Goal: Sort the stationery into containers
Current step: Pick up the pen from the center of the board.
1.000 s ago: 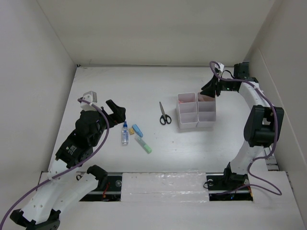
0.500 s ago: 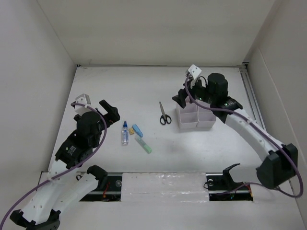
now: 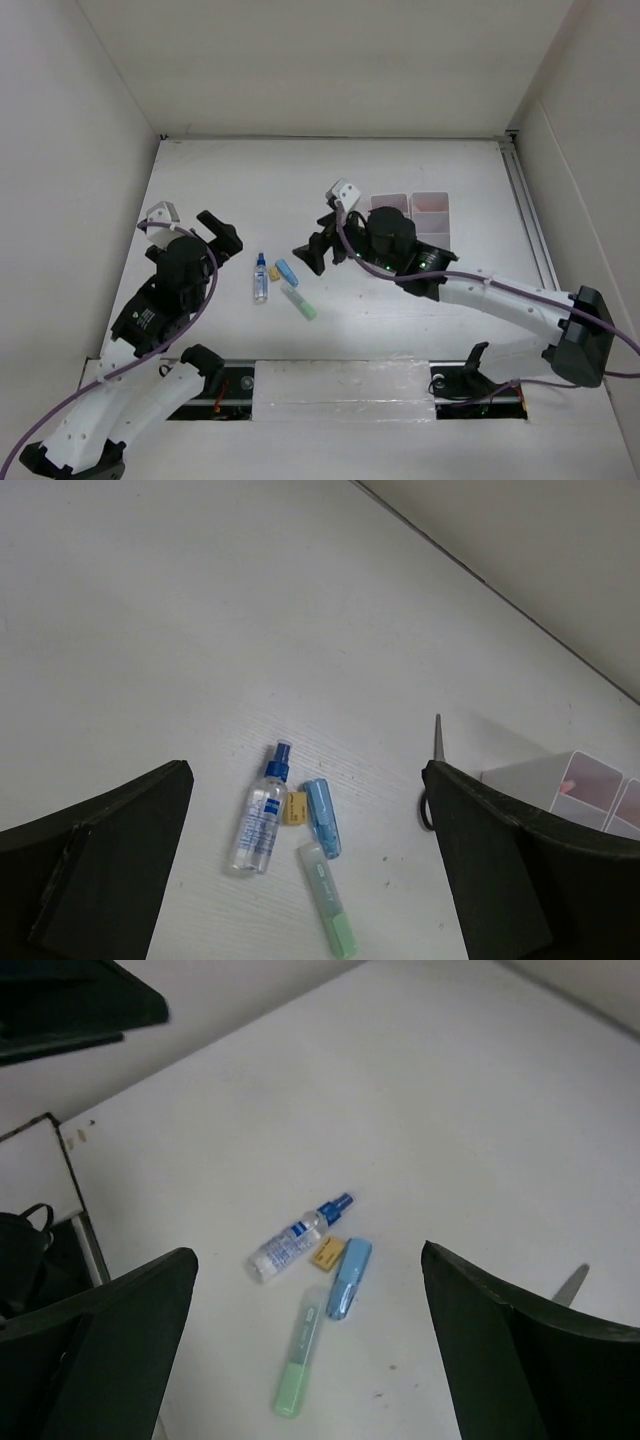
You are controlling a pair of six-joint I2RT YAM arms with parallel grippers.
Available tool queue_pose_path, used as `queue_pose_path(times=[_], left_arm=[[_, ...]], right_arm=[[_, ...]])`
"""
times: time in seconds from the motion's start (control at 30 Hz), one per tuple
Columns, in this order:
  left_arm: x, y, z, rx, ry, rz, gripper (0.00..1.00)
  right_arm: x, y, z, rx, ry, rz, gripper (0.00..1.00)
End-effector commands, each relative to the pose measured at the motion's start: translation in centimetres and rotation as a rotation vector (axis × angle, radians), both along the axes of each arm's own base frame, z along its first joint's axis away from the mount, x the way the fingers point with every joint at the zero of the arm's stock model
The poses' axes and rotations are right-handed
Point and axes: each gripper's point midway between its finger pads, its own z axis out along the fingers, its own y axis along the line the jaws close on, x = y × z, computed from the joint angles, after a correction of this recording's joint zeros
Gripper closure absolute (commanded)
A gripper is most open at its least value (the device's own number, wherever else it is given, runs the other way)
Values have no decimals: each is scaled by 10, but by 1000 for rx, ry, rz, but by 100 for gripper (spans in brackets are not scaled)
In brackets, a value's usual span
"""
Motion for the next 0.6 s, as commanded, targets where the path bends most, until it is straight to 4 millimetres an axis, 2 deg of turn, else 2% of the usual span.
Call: queue_pose_path(times=[0.0, 0.03, 0.07, 0.1, 0.13, 0.17, 0.2, 0.23, 0.27, 0.3, 0.37, 0.4, 0.47, 0.57], left_arm=[[-3, 10, 16, -29, -44, 54, 0], [-5, 11, 18, -34, -53, 54, 0], [-5, 11, 18, -34, -53, 54, 0], [-6, 12, 20, -40, -62, 54, 0], [-6, 9, 22, -49, -67, 43, 0], [-6, 10, 21, -39, -65, 39, 0], [-6, 10, 21, -39, -65, 39, 0], [-5, 7, 23, -48, -71, 30, 0], [-5, 7, 23, -48, -71, 29, 0], [-5, 7, 23, -39, -70, 27, 0], [-4, 5, 21, -37, -60, 18, 0], [-4, 5, 21, -37, -60, 18, 0], [-3, 4, 19, -32, -52, 18, 0], [-1, -1, 18, -31, -47, -4, 0]], right_arm=[[5, 6, -20, 19, 136, -99, 0], [18, -4, -15, -3, 104, -331, 0], [20, -12, -24, -63, 93, -461, 0], [21, -13, -45, -132, 97, -578, 0], [9, -30, -60, -230, 76, -710, 0], [5, -21, -53, -191, 112, -733, 0], [0, -16, -70, -213, 137, -737, 0], [-1, -4, -68, -187, 144, -687, 2], [-13, 10, -90, -228, 168, -566, 3], [-18, 18, -96, -228, 181, -509, 0], [-29, 29, -102, -228, 218, -422, 0], [-28, 32, -106, -250, 212, -420, 0], [-26, 30, -137, -362, 253, -420, 0], [-23, 43, -154, -423, 285, -302, 6]])
